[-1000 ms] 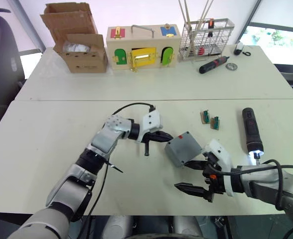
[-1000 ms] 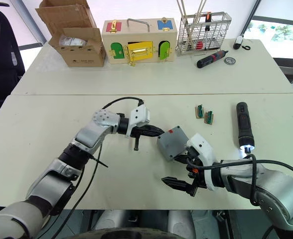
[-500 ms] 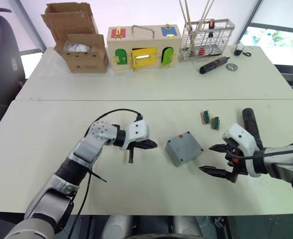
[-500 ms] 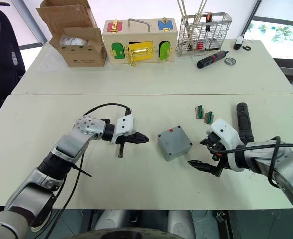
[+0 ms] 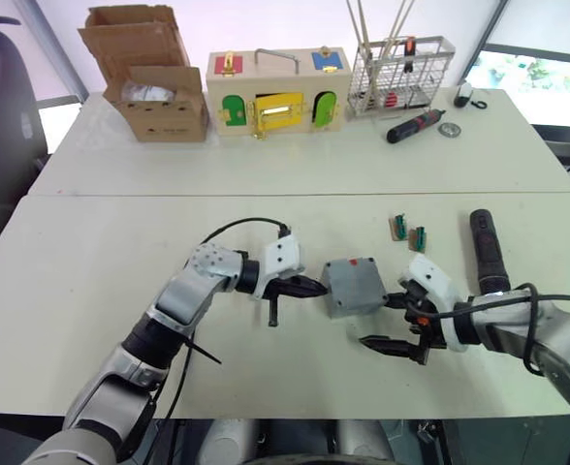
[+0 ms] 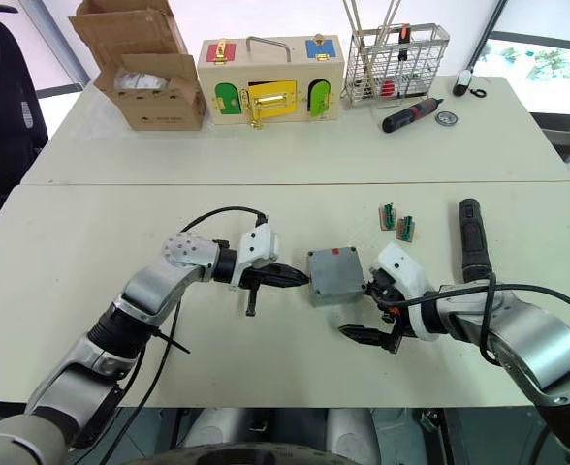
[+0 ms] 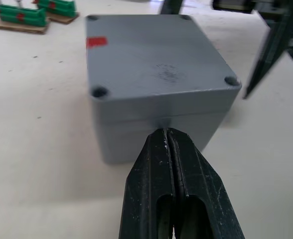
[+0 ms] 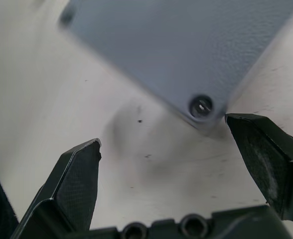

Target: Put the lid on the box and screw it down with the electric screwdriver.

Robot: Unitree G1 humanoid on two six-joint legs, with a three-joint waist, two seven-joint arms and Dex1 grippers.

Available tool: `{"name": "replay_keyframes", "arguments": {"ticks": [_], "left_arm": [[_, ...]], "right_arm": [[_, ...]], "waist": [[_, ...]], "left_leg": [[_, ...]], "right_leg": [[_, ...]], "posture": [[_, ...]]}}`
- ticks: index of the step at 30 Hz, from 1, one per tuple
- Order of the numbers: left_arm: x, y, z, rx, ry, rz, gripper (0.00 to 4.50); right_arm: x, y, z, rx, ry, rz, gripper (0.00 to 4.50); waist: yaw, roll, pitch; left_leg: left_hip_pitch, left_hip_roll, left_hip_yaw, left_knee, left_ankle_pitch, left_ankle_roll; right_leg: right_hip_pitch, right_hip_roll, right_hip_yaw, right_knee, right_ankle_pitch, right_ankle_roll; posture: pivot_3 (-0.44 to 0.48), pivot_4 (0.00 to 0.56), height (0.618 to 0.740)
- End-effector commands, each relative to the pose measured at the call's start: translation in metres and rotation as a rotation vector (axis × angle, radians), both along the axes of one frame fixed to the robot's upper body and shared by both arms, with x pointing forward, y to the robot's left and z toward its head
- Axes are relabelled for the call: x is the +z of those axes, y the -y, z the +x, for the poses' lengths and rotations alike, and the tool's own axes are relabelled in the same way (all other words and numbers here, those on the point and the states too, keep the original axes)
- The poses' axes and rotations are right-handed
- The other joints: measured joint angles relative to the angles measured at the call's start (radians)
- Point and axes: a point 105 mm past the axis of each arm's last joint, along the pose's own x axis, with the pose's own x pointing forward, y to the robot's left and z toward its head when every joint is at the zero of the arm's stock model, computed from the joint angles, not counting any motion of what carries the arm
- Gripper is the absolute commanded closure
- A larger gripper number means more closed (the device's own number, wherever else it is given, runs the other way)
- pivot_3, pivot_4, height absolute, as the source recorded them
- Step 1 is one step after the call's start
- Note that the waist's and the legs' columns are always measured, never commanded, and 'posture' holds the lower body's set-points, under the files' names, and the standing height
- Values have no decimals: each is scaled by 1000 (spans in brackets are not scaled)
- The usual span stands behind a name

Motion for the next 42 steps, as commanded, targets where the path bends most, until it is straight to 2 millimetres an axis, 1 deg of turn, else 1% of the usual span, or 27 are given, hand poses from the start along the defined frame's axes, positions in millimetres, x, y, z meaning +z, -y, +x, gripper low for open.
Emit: {"name": "replay_keyframes", "arguments": {"ticks": [1,6,9,11,12,13,15,16,18,19,20,21,22,24,27,30,32,35,38,42], "left_arm": [[15,5,1,-21,57,-37,4500],[14,3,2,-23,54,-33,4500],[18,-4,5,-7,53,-27,4500],[25,-13,10,23,60,-39,4500],[30,-17,14,44,58,-54,4500],[41,-21,21,86,60,-104,4500],[75,-29,44,233,81,-275,4500],[84,-32,50,276,81,-325,4500],[96,-33,59,346,103,-402,4500],[102,-33,65,395,111,-448,4500],[106,-34,68,431,114,-478,4500],[105,-30,64,426,103,-493,4500],[102,-25,58,408,85,-492,4500],[97,-17,45,368,50,-485,4500],[93,-11,26,315,17,-461,4500],[90,-9,14,287,3,-434,4500],[87,-8,6,260,16,-389,4500],[83,-9,2,248,42,-332,4500],[83,-10,1,253,36,-332,4500],[79,-10,-2,252,44,-313,4500]], "right_arm": [[8,-10,-3,15,36,39,55],[9,-8,-6,-2,37,27,55],[16,5,-4,-50,66,-12,55],[26,16,-2,-100,94,-21,55],[31,21,-2,-123,110,-22,55],[38,28,-1,-159,129,-6,55],[60,46,15,-290,284,57,55],[66,51,19,-333,333,80,55],[79,57,30,-395,457,154,55],[90,63,41,-487,540,248,55],[97,68,48,-555,591,317,55],[99,76,55,-638,630,364,55],[97,81,61,-701,652,395,55],[90,82,68,-766,669,430,55],[74,72,75,-772,663,404,55],[61,65,80,-756,665,375,55],[51,59,87,-755,660,368,55],[40,59,94,-787,652,392,55],[29,61,97,-789,663,354,789],[22,60,107,-755,665,331,1987]], "waist": [[0,0,0],[0,0,0],[0,0,0],[0,0,0],[-1,0,0],[-1,0,0],[4,-1,0],[4,-2,0],[1,-4,0],[0,-4,-1],[-4,-4,-1],[-5,-4,-1],[-5,-4,-1],[-6,-4,-1],[-6,-4,-1],[-6,-4,-1],[-8,-3,-1],[-14,-3,-1],[-20,-3,-1],[-30,-3,-1]], "left_leg": [[0,0,0,0,0,0],[0,0,0,0,0,0],[0,0,0,0,0,0],[0,0,0,0,0,0],[0,0,0,0,0,0],[0,0,0,0,0,0],[0,0,0,0,0,0],[0,0,-1,0,0,0],[0,0,-1,0,0,0],[1,0,-1,0,0,0],[1,-1,-1,0,0,0],[2,0,0,-1,0,0],[2,-1,0,-1,0,0],[1,-1,0,-1,0,-1],[1,-1,0,-3,1,-1],[0,-1,0,-2,1,-2],[1,-1,1,-1,1,-2],[2,0,0,-1,2,-3],[2,0,0,-2,2,-3],[2,-1,0,-2,2,-3]], "right_leg": [[0,0,0,0,0,0],[0,0,0,0,0,0],[0,0,0,0,0,0],[0,0,0,0,0,0],[0,0,0,0,0,0],[0,0,0,0,0,0],[0,0,0,0,0,0],[1,0,0,0,0,0],[1,0,0,0,0,0],[1,0,0,0,0,0],[1,0,0,1,0,0],[1,0,0,1,0,0],[1,0,0,1,0,0],[-1,0,0,2,0,0],[-3,0,0,3,0,0],[-2,0,1,3,0,0],[-1,0,1,3,0,0],[-1,1,1,3,0,0],[-1,1,1,3,0,0],[-1,1,1,3,0,0]], "posture": [[0,150,737],[0,150,737],[0,150,737],[0,150,737],[0,150,737],[0,150,737],[0,150,737],[0,150,737],[0,150,737],[0,150,737],[0,150,737],[0,150,737],[0,150,737],[0,150,737],[0,150,737],[0,150,737],[0,150,737],[0,150,737],[0,150,737],[0,150,737]]}}
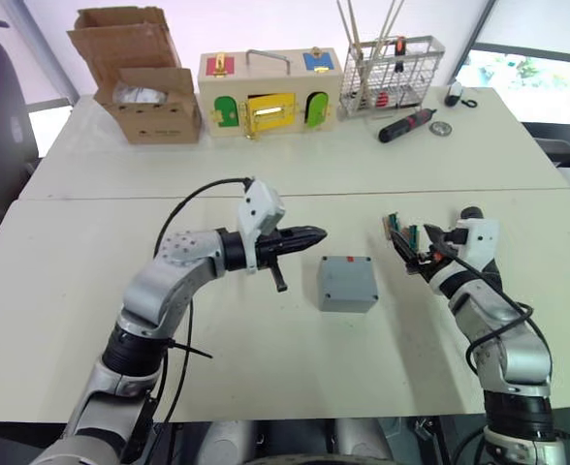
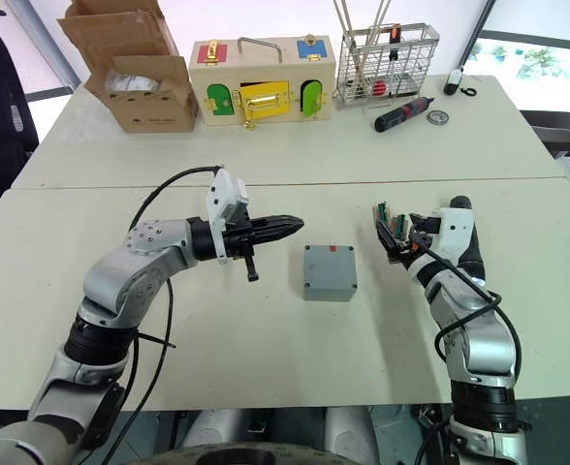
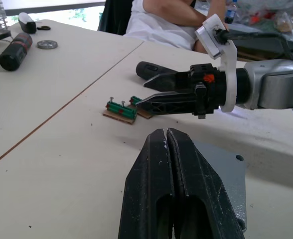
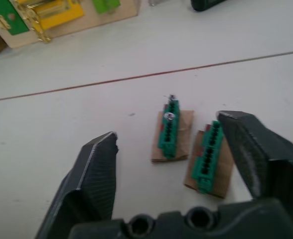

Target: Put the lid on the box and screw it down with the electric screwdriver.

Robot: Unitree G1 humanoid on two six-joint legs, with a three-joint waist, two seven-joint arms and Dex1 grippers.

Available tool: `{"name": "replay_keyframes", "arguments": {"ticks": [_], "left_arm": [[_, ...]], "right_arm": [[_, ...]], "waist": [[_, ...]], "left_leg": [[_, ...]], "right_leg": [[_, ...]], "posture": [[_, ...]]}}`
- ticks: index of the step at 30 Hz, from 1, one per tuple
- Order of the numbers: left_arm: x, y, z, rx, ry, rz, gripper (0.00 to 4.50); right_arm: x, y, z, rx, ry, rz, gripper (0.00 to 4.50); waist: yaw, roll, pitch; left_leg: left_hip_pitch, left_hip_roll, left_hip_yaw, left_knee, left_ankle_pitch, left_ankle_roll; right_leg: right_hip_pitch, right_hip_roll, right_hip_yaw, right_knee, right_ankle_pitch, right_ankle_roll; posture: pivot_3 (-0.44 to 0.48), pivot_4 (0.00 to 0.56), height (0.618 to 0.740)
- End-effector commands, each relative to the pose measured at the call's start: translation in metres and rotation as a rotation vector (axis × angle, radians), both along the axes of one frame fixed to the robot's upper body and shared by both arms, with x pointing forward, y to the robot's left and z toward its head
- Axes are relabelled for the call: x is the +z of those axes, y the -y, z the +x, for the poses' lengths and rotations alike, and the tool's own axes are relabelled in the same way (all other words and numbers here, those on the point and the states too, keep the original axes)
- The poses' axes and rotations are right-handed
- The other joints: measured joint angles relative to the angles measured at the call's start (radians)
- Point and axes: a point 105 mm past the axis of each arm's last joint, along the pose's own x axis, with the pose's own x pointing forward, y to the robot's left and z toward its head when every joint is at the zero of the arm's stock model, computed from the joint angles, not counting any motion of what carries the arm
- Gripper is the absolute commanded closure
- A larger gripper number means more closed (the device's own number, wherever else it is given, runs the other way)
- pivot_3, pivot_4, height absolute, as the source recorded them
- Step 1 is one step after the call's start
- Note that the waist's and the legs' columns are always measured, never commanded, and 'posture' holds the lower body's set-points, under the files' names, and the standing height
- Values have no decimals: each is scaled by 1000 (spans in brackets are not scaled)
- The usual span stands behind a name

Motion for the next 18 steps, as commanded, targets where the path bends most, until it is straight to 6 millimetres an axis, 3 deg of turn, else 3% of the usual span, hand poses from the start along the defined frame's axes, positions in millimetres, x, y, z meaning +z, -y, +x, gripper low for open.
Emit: {"name": "replay_keyframes", "arguments": {"ticks": [1,2,18], "left_arm": [[6,3,-7,-14,51,3,4500],[6,3,-6,-9,50,-1,4500],[-1,6,-5,-2,37,2,4500]], "right_arm": [[9,-3,9,28,59,-43,2234],[8,-2,11,30,58,-53,2579],[6,-4,31,49,52,-41,2579]], "waist": [[-2,0,0],[-3,0,0],[0,0,0]], "left_leg": [[0,0,0,0,0,0],[0,0,0,0,0,0],[0,0,0,0,0,0]], "right_leg": [[0,0,0,0,0,0],[0,0,0,0,0,0],[0,0,0,0,0,0]], "posture": [[0,150,737],[0,150,737],[0,150,737]]}}
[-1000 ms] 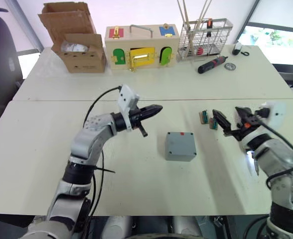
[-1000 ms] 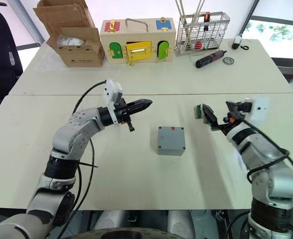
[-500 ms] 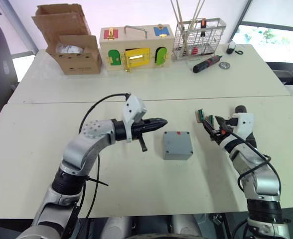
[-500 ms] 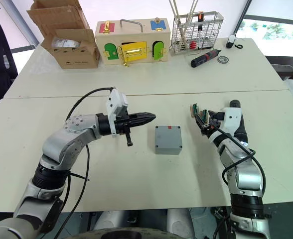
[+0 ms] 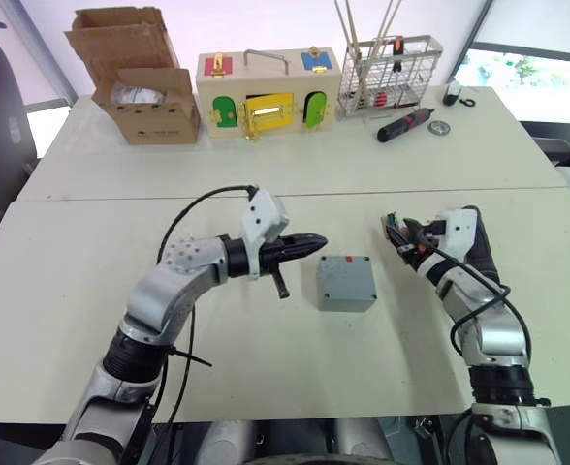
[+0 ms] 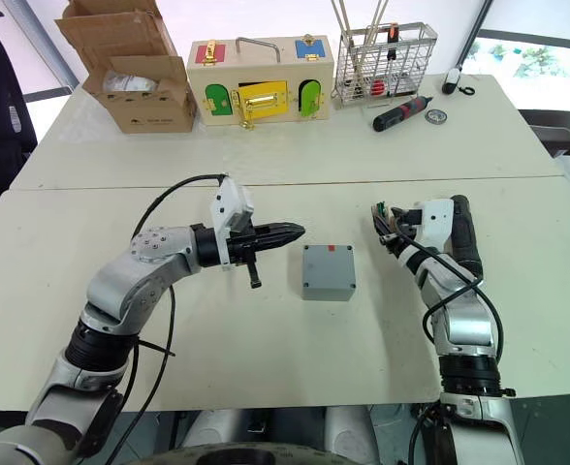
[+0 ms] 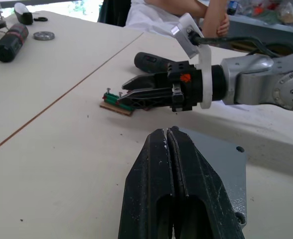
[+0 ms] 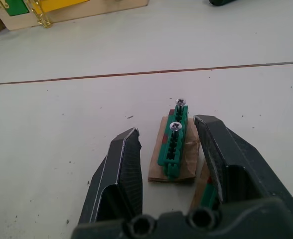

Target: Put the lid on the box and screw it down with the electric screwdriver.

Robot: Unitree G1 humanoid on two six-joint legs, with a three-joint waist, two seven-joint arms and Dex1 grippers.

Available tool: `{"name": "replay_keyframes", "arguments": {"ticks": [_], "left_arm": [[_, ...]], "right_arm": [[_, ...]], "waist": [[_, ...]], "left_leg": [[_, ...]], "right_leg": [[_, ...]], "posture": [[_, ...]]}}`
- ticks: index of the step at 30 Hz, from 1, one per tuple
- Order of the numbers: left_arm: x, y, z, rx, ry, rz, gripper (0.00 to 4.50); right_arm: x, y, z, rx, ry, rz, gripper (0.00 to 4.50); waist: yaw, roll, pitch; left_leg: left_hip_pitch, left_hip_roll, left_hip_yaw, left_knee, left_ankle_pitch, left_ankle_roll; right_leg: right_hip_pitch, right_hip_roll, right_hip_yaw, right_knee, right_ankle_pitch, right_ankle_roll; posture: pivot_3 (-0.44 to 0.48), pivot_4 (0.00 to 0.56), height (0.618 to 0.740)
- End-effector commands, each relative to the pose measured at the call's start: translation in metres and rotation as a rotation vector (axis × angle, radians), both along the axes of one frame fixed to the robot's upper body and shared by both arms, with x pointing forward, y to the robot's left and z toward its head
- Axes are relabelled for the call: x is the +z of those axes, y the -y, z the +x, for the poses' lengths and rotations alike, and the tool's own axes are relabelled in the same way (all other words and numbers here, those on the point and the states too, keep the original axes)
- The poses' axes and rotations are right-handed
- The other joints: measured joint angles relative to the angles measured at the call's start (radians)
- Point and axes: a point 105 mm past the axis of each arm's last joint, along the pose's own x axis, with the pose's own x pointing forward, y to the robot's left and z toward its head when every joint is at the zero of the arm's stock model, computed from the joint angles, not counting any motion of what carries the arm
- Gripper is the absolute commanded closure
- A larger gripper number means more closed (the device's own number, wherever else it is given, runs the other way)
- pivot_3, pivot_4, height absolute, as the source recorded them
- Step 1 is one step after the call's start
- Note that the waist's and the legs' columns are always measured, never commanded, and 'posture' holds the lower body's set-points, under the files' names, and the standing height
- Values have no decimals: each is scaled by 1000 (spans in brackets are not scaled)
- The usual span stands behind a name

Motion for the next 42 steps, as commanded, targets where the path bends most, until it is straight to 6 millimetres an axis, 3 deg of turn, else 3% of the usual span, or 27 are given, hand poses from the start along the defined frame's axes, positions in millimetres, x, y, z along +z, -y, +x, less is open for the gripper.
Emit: {"name": "replay_keyframes", "arguments": {"ticks": [1,7,10,12,22,33,37,39,42], "left_arm": [[8,2,-2,-3,31,-25,4500],[7,3,-1,2,23,-38,4500],[6,3,1,12,22,-37,4500],[6,2,2,16,22,-37,4500],[3,2,1,24,16,-36,4500],[0,5,1,14,18,-30,4500],[2,4,2,5,20,-30,4500],[4,-3,4,-2,33,-9,4500],[5,-9,6,-15,47,18,4500]], "right_arm": [[12,3,3,-10,42,25,2579],[10,5,5,-11,32,-3,2579],[9,5,6,-15,30,-1,3420],[9,5,7,-16,28,-6,4469],[11,5,8,-22,29,-13,4469],[49,0,-5,-8,104,9,4469],[72,-4,-16,23,153,-12,4469],[86,-14,-32,113,168,-13,4469],[91,-27,-50,221,143,-15,4469]], "waist": [[1,0,0],[0,0,0],[0,0,0],[0,0,0],[0,0,0],[2,0,0],[2,0,0],[2,0,0],[2,0,0]], "left_leg": [[0,0,0,0,0,0],[0,0,0,0,0,0],[0,0,0,0,0,0],[0,0,0,0,0,0],[0,0,0,0,0,0],[0,0,0,0,0,0],[0,0,0,0,0,0],[0,0,0,0,0,0],[-1,0,-1,-1,0,0]], "right_leg": [[0,0,0,0,0,0],[0,0,0,0,0,0],[0,0,0,0,0,0],[0,0,0,0,0,0],[0,0,0,0,0,0],[0,0,0,0,0,0],[0,0,0,0,0,0],[0,0,0,0,0,0],[-1,0,0,0,0,0]], "posture": [[0,150,737],[0,150,737],[0,150,737],[0,150,737],[0,150,737],[0,150,737],[0,150,737],[0,150,737],[0,150,737]]}}
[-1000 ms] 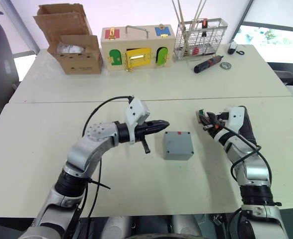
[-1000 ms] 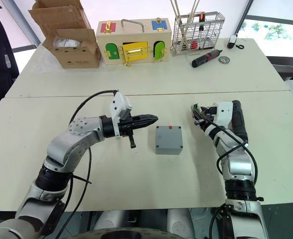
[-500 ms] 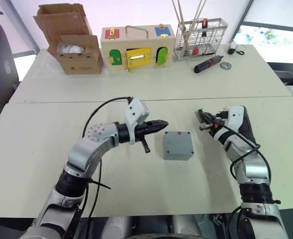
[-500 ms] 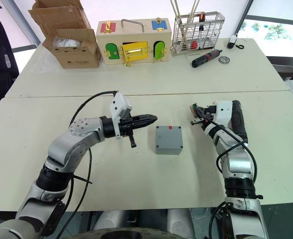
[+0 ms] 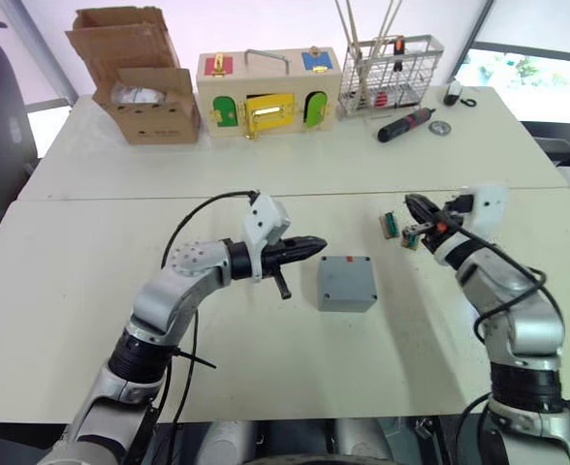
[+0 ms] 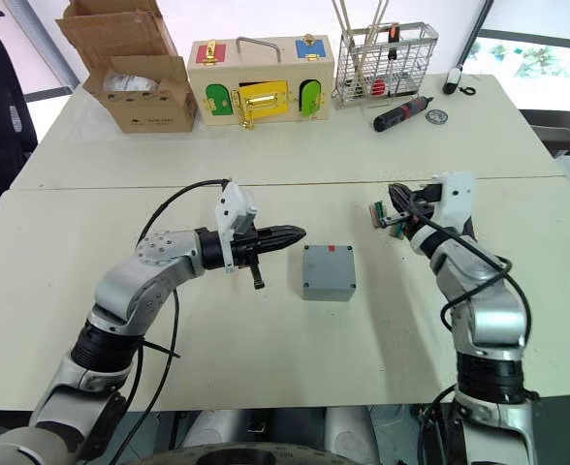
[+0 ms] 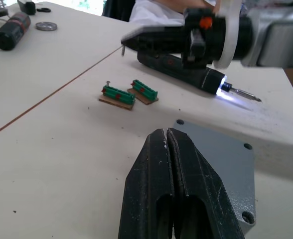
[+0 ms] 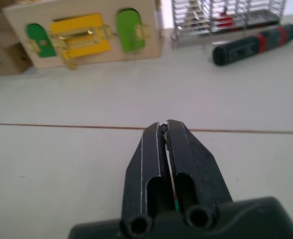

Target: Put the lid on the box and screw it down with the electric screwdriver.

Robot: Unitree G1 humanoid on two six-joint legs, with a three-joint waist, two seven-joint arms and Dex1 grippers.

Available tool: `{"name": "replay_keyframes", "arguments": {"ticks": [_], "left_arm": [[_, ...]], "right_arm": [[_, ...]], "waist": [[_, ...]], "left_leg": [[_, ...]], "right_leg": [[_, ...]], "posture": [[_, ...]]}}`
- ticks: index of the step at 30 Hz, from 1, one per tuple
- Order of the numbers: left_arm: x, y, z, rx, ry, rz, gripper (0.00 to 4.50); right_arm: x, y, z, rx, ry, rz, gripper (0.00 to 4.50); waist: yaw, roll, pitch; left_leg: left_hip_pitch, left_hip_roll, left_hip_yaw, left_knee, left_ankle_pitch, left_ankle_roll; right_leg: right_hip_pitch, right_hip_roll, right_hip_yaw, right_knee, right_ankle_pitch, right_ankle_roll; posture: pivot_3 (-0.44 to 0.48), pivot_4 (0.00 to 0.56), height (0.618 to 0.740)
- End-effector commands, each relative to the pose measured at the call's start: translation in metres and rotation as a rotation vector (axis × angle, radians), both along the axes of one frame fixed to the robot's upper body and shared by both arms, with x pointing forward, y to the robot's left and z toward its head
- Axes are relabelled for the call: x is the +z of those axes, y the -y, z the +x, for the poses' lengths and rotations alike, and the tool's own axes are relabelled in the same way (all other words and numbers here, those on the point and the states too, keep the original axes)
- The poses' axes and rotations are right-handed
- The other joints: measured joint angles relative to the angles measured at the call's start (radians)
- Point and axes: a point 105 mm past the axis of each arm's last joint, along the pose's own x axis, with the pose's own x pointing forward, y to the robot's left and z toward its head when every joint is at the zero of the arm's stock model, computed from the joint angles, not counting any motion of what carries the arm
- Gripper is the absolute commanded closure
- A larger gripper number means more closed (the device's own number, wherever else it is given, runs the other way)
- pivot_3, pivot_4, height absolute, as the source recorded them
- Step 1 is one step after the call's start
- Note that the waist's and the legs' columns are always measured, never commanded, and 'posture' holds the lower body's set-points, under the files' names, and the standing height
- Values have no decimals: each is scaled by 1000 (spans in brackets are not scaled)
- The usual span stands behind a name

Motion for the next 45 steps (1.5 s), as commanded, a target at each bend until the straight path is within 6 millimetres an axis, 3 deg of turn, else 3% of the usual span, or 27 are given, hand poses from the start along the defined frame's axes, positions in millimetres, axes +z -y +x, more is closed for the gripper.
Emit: {"name": "replay_keyframes", "arguments": {"ticks": [1,4,8,45], "left_arm": [[11,-9,-2,-45,61,22,4500],[7,-22,-10,-110,40,78,4500],[3,-27,-16,-149,8,92,4500],[3,-22,-13,-124,34,93,4500]], "right_arm": [[14,-21,-29,163,-1,-11,4469],[3,-41,-59,313,-96,-43,4469],[-4,-48,-67,339,-141,-42,4469],[-38,-43,-51,265,-216,-103,4469]], "waist": [[-1,0,0],[-2,0,0],[-2,0,0],[0,0,0]], "left_leg": [[0,0,0,0,0,0],[0,0,0,0,0,0],[0,0,0,1,0,1],[0,0,0,1,-1,1]], "right_leg": [[0,0,0,0,0,0],[1,0,0,-1,0,0],[2,0,1,-2,0,0],[2,0,0,-2,0,0]], "posture": [[0,150,737],[0,150,737],[0,150,737],[0,150,737]]}}
